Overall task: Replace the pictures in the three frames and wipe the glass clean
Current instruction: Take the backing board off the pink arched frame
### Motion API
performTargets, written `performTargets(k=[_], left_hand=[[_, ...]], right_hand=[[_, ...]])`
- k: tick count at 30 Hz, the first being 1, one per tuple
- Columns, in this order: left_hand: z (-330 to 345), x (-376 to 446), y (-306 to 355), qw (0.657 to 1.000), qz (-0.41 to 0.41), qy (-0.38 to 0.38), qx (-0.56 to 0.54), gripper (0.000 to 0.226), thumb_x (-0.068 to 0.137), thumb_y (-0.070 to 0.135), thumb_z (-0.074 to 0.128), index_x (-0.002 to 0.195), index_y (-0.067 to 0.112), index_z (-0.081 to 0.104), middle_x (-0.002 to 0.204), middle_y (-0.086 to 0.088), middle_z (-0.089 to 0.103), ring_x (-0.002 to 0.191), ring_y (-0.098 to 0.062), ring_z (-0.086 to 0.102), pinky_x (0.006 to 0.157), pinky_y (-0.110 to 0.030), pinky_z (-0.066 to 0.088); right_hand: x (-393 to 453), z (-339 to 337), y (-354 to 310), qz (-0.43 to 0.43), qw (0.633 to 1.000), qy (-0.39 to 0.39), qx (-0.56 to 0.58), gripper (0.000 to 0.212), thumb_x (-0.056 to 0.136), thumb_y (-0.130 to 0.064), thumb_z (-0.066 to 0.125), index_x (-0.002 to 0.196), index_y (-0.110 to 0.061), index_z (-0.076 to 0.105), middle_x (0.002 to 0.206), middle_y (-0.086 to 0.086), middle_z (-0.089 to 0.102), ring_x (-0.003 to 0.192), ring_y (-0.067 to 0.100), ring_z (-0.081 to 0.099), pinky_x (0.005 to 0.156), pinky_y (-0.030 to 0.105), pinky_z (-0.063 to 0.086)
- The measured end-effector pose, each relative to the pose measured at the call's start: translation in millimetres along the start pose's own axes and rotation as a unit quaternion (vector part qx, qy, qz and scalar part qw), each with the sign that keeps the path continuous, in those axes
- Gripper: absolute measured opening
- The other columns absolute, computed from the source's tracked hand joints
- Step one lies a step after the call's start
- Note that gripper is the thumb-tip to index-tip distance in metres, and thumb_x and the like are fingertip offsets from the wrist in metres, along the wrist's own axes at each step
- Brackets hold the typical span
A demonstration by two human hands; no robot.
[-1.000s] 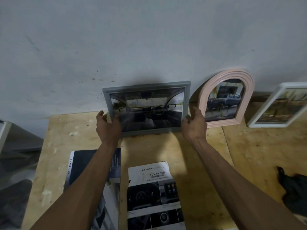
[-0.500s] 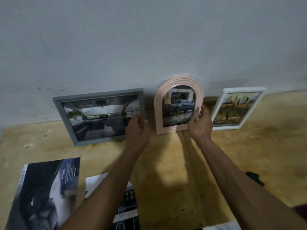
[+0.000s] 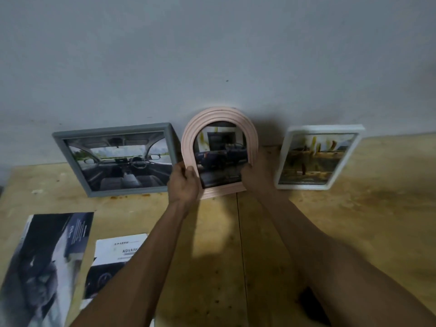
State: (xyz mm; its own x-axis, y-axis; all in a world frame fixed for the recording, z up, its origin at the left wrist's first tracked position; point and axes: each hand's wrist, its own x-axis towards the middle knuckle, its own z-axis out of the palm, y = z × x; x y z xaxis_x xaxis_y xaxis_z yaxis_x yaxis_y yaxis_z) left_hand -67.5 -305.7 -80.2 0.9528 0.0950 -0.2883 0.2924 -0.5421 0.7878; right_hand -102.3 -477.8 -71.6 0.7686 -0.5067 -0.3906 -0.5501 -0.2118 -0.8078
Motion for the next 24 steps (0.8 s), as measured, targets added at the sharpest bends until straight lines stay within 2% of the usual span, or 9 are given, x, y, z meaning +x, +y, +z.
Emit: performTargets(k=[2, 5, 7, 9, 11, 14, 18, 19, 24], left_hand=[[-5, -12, -1, 0.999, -0.007, 0.028, -0.026, 0.023, 0.105, 0.024, 0.045, 0.118, 0.006, 0.054, 0.106, -0.012, 0.065, 0.103, -0.032, 0.061, 0.085, -0.035, 0.047], [-15, -31, -1, 0.994, -0.026, 0.063, -0.087, 0.021, 0.104, 0.028, 0.047, 0.110, 0.009, 0.053, 0.093, -0.007, 0.063, 0.088, -0.027, 0.062, 0.085, -0.043, 0.054], [-24, -46, 0, 0.983, -0.067, 0.071, -0.154, 0.020, 0.105, 0.026, 0.048, 0.106, 0.008, 0.055, 0.081, -0.005, 0.062, 0.071, -0.023, 0.059, 0.071, -0.037, 0.054], [-32, -58, -4, 0.969, -0.094, 0.081, -0.213, 0.021, 0.103, 0.026, 0.051, 0.097, 0.008, 0.059, 0.074, -0.010, 0.061, 0.066, -0.026, 0.059, 0.062, -0.038, 0.053], [-41, -71, -9, 0.965, -0.103, 0.093, -0.221, 0.025, 0.102, 0.026, 0.054, 0.089, 0.006, 0.061, 0.071, -0.012, 0.060, 0.062, -0.025, 0.058, 0.056, -0.033, 0.052], [-57, -95, -14, 0.960, -0.112, 0.100, -0.237, 0.023, 0.102, 0.021, 0.056, 0.090, 0.003, 0.063, 0.070, -0.012, 0.059, 0.054, -0.020, 0.053, 0.045, -0.022, 0.045], [-77, -127, -31, 0.949, -0.121, 0.097, -0.273, 0.020, 0.101, 0.019, 0.059, 0.098, 0.001, 0.067, 0.070, -0.009, 0.059, 0.052, -0.016, 0.050, 0.046, -0.022, 0.042], [-80, -133, -38, 0.947, -0.128, 0.096, -0.280, 0.020, 0.100, 0.019, 0.060, 0.100, 0.000, 0.067, 0.072, -0.009, 0.060, 0.054, -0.017, 0.050, 0.050, -0.023, 0.043], [-88, -164, -70, 0.937, -0.161, 0.088, -0.299, 0.018, 0.098, 0.021, 0.062, 0.101, 0.005, 0.070, 0.082, -0.004, 0.067, 0.073, -0.018, 0.059, 0.070, -0.026, 0.050]], right_hand=[[-8, -8, 0, -0.015, 1.000, -0.011, -0.007, 0.040, 0.093, 0.000, 0.047, 0.132, -0.009, 0.042, 0.115, 0.003, 0.046, 0.109, 0.018, 0.048, 0.082, 0.028, 0.040], [-23, -16, 4, -0.033, 0.999, -0.016, -0.009, 0.032, 0.098, -0.012, 0.048, 0.130, -0.014, 0.046, 0.117, 0.005, 0.054, 0.107, 0.022, 0.055, 0.084, 0.035, 0.050], [-35, -19, 6, -0.052, 0.999, -0.004, -0.004, 0.029, 0.100, -0.019, 0.045, 0.129, -0.017, 0.050, 0.116, 0.005, 0.058, 0.104, 0.023, 0.057, 0.087, 0.039, 0.051], [-50, -21, 7, -0.068, 0.997, 0.004, 0.021, 0.028, 0.102, -0.025, 0.043, 0.126, -0.018, 0.055, 0.113, 0.002, 0.060, 0.102, 0.021, 0.058, 0.086, 0.036, 0.050], [-68, -24, 9, -0.061, 0.997, -0.002, 0.048, 0.026, 0.102, -0.028, 0.041, 0.121, -0.021, 0.058, 0.111, 0.001, 0.062, 0.101, 0.021, 0.060, 0.087, 0.038, 0.052], [-97, -26, 17, -0.039, 0.994, -0.037, 0.095, 0.019, 0.103, -0.029, 0.042, 0.102, -0.025, 0.061, 0.103, 0.005, 0.067, 0.093, 0.021, 0.065, 0.083, 0.043, 0.057], [-132, -24, 32, -0.042, 0.995, -0.018, 0.094, 0.028, 0.101, -0.030, 0.049, 0.121, -0.015, 0.063, 0.103, 0.001, 0.067, 0.087, 0.012, 0.064, 0.067, 0.025, 0.053], [-141, -23, 36, -0.040, 0.995, -0.015, 0.095, 0.030, 0.101, -0.030, 0.051, 0.123, -0.014, 0.063, 0.104, 0.001, 0.067, 0.088, 0.013, 0.064, 0.066, 0.024, 0.051], [-183, -31, 56, 0.015, 0.984, -0.087, 0.156, 0.029, 0.098, -0.026, 0.059, 0.124, -0.016, 0.064, 0.109, 0.006, 0.069, 0.095, 0.026, 0.068, 0.082, 0.044, 0.059]])
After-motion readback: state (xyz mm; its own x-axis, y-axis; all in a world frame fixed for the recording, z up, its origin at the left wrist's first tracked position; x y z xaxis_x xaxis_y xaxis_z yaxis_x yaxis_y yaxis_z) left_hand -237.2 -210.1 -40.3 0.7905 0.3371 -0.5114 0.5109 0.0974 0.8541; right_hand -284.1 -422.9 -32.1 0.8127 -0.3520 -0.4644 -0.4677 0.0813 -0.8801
